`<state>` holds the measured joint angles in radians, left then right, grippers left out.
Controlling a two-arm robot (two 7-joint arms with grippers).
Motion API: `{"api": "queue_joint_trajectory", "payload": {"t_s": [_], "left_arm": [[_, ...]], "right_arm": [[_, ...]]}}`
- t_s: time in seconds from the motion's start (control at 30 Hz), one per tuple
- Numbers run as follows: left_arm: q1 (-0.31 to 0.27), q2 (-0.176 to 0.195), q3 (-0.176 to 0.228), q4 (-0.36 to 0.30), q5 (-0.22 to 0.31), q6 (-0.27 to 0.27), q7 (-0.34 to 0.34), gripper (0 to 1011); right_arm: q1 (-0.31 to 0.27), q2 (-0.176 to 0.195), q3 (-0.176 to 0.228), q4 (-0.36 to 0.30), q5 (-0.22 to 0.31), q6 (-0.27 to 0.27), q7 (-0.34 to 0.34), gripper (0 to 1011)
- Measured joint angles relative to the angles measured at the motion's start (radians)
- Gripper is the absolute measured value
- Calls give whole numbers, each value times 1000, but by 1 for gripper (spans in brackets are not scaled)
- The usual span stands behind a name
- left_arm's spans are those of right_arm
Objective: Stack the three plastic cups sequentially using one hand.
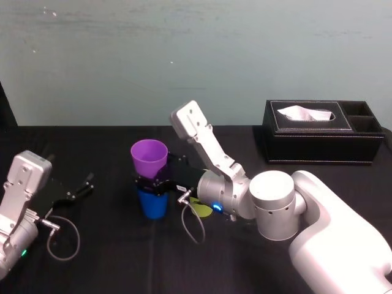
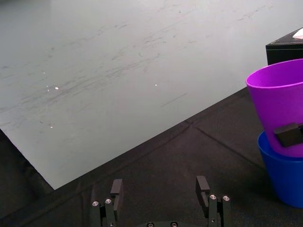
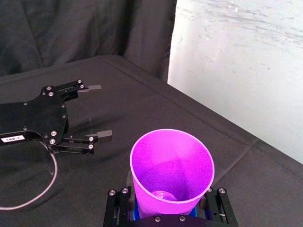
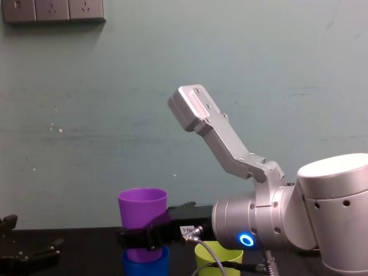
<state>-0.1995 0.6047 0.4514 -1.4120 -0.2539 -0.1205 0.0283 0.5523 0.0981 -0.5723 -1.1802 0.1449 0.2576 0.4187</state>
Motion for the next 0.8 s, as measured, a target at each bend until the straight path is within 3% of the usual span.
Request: {"api": "queue_joint_trajectory", "payload": {"t_s": [0.8], "left_arm": [[0, 0, 0, 0, 0, 0, 0, 1000]], "right_arm": [[19, -22, -2, 63, -15, -23, -1, 717]]}}
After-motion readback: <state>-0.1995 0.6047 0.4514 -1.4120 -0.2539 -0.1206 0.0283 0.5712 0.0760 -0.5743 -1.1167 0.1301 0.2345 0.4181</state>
